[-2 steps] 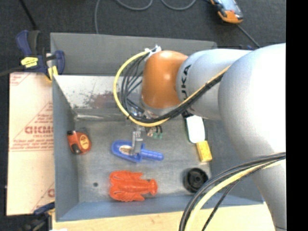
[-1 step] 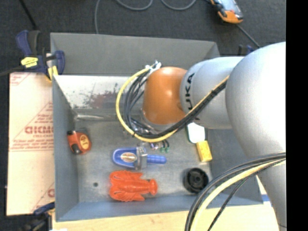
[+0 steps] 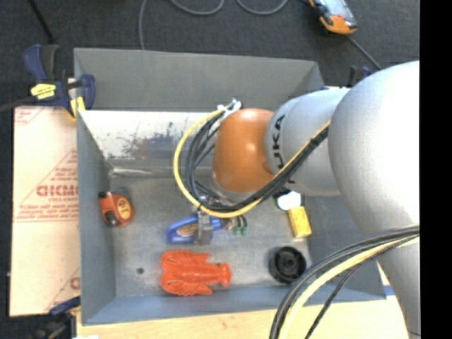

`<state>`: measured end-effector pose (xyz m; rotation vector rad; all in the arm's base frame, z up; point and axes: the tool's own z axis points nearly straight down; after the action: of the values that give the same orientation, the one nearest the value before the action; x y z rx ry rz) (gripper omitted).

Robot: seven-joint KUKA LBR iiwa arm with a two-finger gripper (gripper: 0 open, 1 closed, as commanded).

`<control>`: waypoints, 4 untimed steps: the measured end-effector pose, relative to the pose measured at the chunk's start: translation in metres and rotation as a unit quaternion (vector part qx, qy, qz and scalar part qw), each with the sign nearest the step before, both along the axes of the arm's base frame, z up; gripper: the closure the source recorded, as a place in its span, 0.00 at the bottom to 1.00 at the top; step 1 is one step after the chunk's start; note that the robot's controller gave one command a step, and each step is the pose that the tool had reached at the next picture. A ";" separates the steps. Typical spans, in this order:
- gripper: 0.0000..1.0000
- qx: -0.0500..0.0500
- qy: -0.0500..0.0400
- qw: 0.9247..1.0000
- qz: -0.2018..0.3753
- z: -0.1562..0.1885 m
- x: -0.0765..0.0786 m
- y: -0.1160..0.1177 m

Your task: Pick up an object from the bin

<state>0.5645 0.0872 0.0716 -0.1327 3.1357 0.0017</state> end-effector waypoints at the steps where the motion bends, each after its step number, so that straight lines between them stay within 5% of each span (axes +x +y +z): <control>1: 1.00 0.000 0.000 1.000 0.000 0.000 0.000 0.000; 2: 1.00 -0.001 0.003 1.000 -0.003 0.050 0.008 -0.010; 3: 1.00 0.000 -0.005 1.000 -0.004 0.069 0.007 -0.001; 4: 1.00 -0.001 0.004 1.000 -0.001 0.103 0.009 0.000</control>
Offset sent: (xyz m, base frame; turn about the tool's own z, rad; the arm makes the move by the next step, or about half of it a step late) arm 0.0197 -0.0202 0.1036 0.0116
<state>0.5735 0.0876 0.1746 -0.1292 3.1439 -0.0013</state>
